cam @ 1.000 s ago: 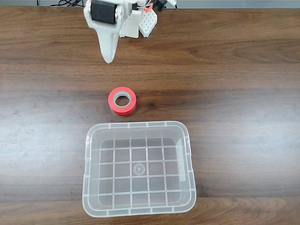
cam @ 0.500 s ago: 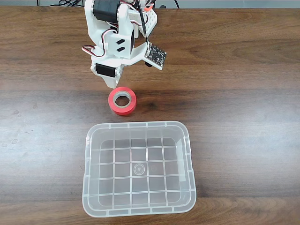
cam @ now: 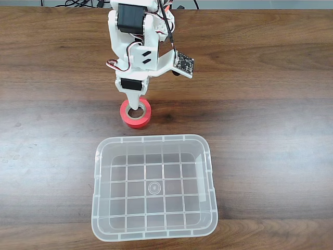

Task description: Grab the tape and place it in the box.

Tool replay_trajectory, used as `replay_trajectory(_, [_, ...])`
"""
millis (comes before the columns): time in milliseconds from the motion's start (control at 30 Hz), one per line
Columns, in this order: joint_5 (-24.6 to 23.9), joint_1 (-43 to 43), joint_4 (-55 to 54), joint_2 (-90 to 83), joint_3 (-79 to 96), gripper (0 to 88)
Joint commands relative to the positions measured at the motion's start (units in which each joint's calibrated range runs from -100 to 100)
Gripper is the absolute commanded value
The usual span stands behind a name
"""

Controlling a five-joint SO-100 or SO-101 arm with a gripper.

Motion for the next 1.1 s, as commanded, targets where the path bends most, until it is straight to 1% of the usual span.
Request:
replay_trajectory(0, [0.4,-1.0,-0.7,-0.4,-0.2,13.1])
replay_trajectory(400, [0.4,0.3,-1.4,-0.1,2.4,13.2])
replay_trajectory(600, [0.6,0.4,-4.3,6.9,1.9,13.2])
replay_trajectory(667, [1.4,0.4,-4.4,8.3,1.4,13.2])
replay_trajectory(900, [1.6,0.4,-4.4,8.0,0.8,12.7])
replay_trajectory(1033, [1.6,0.4,-4.4,8.0,0.8,11.7])
replay_trajectory(1067, [1.6,0.4,-4.4,8.0,0.8,9.9])
